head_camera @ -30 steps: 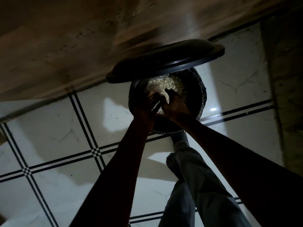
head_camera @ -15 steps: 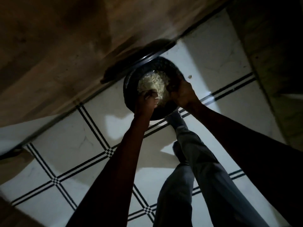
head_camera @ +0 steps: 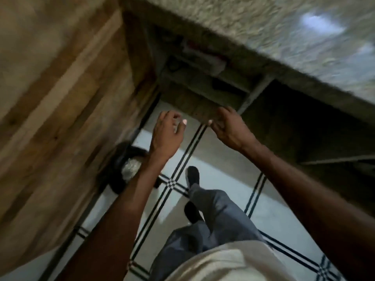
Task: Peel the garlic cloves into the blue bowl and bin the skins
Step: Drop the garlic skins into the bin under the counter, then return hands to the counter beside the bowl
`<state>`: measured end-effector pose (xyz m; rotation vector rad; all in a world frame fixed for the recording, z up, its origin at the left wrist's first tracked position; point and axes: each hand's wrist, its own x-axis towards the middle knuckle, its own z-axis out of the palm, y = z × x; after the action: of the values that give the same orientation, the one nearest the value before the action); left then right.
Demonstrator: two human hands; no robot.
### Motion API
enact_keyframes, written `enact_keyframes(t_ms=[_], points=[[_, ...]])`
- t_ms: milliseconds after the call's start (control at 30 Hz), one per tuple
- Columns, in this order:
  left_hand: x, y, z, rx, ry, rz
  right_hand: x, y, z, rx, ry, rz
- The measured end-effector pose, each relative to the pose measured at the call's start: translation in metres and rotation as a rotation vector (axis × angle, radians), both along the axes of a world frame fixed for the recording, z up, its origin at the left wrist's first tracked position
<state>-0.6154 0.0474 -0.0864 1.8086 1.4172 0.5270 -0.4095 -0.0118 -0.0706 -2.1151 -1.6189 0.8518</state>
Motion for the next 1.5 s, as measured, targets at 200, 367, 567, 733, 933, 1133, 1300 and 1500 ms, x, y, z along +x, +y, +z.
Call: enact_keyframes(t_ms=[200, 367, 567, 733, 933, 1133, 1300, 1500], points=[[0.149, 0.006, 0.095, 0.199, 0.034, -0.391, 0.14, -0.084, 0.099, 0.17, -0.042, -0.37], [0.277, -0.001, 0.139, 0.271, -0.01, -0.613, 0.232, -0.146, 0.137, 0.271, -0.058, -0.584], [0.431, -0.03, 0.14, 0.267, -0.022, -0.757, 0.355, -0.198, 0.126, 0.252, -0.081, -0.724], [0.534, -0.033, 0.114, 0.253, 0.084, -0.805, 0.462, -0.209, 0.106, 0.218, -0.08, -0.771], [0.61, -0.028, 0.086, 0.185, 0.167, -0.78, 0.562, -0.178, 0.084, 0.147, -0.056, -0.696], [0.63, -0.009, 0.068, 0.136, 0.147, -0.712, 0.608, -0.128, 0.05, 0.117, -0.125, -0.551], [0.638, 0.022, 0.062, 0.11, 0.121, -0.627, 0.605, -0.128, 0.037, 0.112, -0.195, -0.509], [0.658, 0.049, 0.063, 0.018, 0.01, -0.509, 0.603, -0.114, 0.084, 0.248, 0.201, -0.773]])
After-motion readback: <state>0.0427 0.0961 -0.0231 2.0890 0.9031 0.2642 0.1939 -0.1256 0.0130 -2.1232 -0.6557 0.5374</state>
